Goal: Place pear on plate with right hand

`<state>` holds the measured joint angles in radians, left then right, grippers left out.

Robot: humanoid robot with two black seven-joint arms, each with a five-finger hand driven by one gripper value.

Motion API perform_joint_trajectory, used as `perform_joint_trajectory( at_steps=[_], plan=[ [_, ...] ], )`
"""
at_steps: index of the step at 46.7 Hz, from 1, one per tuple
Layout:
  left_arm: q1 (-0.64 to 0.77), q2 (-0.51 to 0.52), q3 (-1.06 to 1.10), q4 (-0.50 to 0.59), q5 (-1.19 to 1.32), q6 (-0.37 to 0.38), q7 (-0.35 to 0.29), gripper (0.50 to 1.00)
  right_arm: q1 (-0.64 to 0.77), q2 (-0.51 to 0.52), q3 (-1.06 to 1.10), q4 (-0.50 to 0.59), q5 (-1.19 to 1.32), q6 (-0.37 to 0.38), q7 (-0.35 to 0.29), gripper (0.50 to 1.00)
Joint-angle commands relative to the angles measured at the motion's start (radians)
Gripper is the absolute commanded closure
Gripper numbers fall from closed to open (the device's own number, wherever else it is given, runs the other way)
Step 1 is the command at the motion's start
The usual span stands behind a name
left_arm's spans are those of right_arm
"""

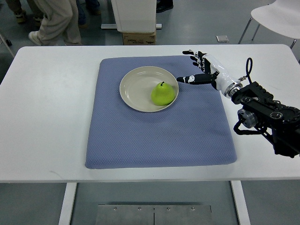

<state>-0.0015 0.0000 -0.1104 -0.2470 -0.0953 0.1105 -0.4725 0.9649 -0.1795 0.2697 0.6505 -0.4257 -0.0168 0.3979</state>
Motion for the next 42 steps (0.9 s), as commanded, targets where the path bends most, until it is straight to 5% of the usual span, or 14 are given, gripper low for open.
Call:
perform_joint_trajectory(
  at_steps=[1,12,29,42],
  plan=[
    [0.0,0.0,0.0,0.0,0.0,0.0,0.0,0.5,-0.018,-0.005,0.06,-0.003,0.001,0.0,-0.007,0.5],
    [0.0,0.0,0.0,0.0,0.0,0.0,0.0,0.5,-0.072,-0.011,0.22,-0.005,0.001,-0.002,-0.027,0.5],
    [0.0,0.0,0.0,0.0,0.0,0.0,0.0,0.5,-0.083,-0.032,0.332,-0.003,0.162,-0.012,-0.142,0.5],
    [0.0,0.0,0.0,0.0,0.0,0.0,0.0,0.5,-0.155,-0.015,0.535,-0.003,0.168,-0.014,-0.142,0.5]
  ],
)
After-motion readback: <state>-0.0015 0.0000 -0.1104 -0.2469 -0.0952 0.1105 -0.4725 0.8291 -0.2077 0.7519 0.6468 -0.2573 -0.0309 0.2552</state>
